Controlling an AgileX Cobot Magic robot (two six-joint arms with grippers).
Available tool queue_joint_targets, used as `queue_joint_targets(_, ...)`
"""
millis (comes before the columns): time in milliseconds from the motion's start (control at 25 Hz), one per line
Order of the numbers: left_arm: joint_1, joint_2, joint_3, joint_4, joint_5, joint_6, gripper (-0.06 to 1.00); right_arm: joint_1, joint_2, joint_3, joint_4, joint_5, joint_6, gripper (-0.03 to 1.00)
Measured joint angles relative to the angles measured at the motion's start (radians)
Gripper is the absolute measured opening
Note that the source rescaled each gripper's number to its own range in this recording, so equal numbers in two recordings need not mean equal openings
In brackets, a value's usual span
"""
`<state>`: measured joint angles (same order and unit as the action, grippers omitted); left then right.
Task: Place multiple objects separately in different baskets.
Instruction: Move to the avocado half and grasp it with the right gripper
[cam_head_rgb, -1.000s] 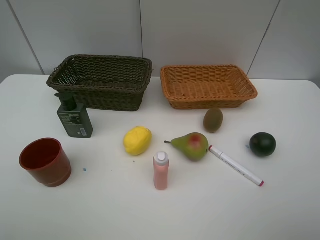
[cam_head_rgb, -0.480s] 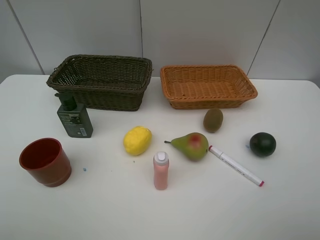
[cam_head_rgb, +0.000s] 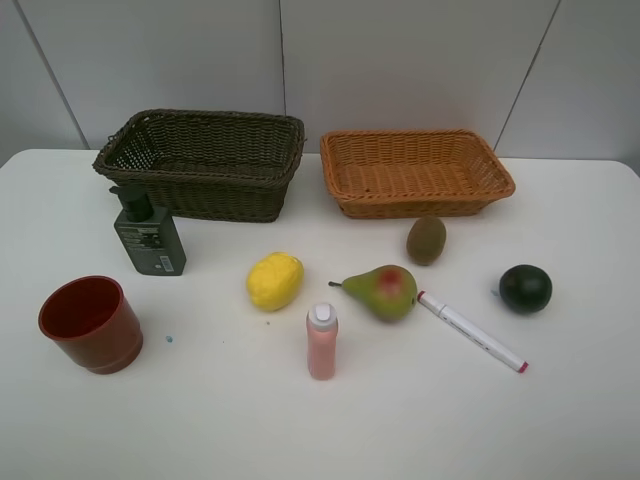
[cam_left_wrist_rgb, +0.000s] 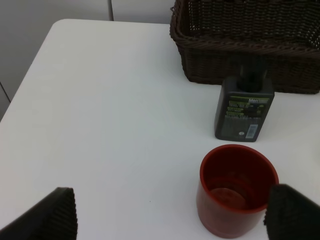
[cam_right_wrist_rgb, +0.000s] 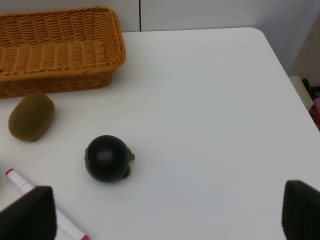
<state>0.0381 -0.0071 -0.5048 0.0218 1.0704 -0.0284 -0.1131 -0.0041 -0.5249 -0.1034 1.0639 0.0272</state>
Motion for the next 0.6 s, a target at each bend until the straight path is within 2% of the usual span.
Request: queue_joint_targets(600, -0.035, 0.0, 0.0, 0.0, 0.0, 0.0, 0.97, 0.0, 0.0, 0.0, 0.0, 0.0, 0.0, 0.98)
